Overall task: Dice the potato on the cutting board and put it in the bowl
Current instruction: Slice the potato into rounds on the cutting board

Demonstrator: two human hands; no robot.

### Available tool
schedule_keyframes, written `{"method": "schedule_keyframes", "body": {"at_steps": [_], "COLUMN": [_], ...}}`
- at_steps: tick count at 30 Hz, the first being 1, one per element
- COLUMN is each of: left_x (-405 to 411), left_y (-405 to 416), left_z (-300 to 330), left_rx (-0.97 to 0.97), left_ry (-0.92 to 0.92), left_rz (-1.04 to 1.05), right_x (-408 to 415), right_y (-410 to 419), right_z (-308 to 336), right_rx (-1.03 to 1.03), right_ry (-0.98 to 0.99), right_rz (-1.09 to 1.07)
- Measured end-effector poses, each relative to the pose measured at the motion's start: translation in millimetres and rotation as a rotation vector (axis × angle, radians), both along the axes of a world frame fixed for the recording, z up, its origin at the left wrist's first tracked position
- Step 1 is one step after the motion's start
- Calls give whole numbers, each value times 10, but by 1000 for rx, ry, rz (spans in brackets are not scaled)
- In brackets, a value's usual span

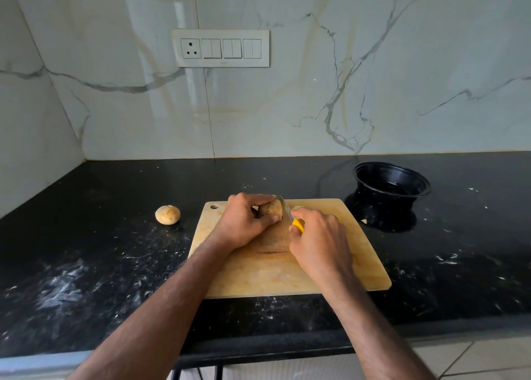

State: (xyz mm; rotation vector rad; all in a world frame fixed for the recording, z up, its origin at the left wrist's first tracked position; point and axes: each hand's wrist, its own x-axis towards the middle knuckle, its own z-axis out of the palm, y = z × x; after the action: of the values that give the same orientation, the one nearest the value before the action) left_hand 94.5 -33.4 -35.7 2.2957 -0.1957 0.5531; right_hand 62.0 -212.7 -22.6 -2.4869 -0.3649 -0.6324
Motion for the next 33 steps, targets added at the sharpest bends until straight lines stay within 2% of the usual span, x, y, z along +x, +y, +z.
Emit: {"method": "schedule_keyframes", "body": {"at_steps": [4,11,19,24,29,33], "left_x": [10,10,17,18,3,-6], "left_y": [3,83,116,109,102,95], "left_z": [-4,-19,-11,-2,0,15], "left_rx": [-21,-109,-193,-205,-219,-220], "left_ry": [20,54,137,137,139,120], "left_rz": [37,109,48,58,75,88], "right_x": [5,3,23,-7,25,-4], "right_y": [-6,20,13,53,13,53], "right_z": [32,-41,-51,-35,-48,-36], "right_rx": [42,-19,-79,-60,-98,-90], "right_ry": [-15,44,74,71,72,65], "right_rz": [-6,28,-25,-1,-65,-12]}}
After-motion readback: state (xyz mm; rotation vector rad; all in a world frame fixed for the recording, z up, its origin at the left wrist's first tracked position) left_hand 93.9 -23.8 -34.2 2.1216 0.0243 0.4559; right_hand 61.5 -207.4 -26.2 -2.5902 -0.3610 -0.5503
